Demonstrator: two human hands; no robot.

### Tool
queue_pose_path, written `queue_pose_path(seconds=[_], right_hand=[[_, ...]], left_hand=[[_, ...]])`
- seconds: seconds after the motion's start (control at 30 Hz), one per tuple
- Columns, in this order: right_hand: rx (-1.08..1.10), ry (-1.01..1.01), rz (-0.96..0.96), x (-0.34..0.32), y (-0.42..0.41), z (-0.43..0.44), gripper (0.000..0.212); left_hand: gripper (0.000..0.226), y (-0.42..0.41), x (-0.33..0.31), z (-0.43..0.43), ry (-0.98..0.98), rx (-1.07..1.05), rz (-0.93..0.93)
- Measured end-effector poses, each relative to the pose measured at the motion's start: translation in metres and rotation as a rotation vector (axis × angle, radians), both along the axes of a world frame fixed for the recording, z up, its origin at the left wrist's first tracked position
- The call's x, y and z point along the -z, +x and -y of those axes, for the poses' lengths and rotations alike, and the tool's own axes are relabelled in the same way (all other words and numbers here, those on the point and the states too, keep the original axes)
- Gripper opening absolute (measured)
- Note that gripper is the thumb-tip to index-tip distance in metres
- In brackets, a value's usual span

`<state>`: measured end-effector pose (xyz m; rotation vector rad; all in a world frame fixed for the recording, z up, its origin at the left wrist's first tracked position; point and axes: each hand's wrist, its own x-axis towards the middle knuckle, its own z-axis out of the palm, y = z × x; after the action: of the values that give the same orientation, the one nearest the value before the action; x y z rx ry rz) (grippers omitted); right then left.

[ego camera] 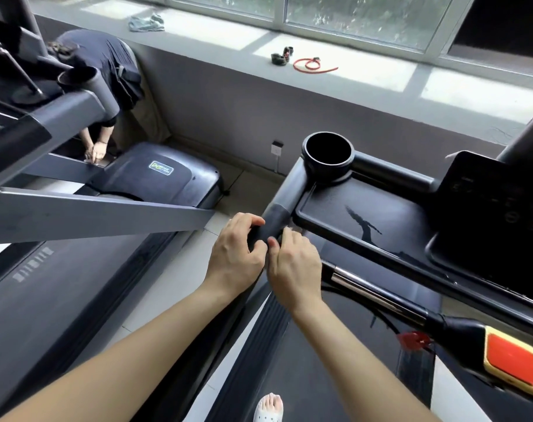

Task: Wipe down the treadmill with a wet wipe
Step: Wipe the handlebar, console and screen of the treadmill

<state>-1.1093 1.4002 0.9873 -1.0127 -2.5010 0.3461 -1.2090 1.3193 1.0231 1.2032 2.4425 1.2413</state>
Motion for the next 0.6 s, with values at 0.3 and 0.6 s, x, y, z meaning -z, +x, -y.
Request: queue_pose_path(seconds=[0.3,0.6], right_hand=[[-0.547,0.410,0.036,0.031,0.072,-0.024,0.049],[0.221,-0.476,-0.701,-0.031,0.026,-0.037,0.019]], left_hand=[[0.037,-0.001,0.000,-0.001,0.007,0.018,-0.020],[0.037,-0.001,0.000,0.000,0.008,0.024,-0.010]])
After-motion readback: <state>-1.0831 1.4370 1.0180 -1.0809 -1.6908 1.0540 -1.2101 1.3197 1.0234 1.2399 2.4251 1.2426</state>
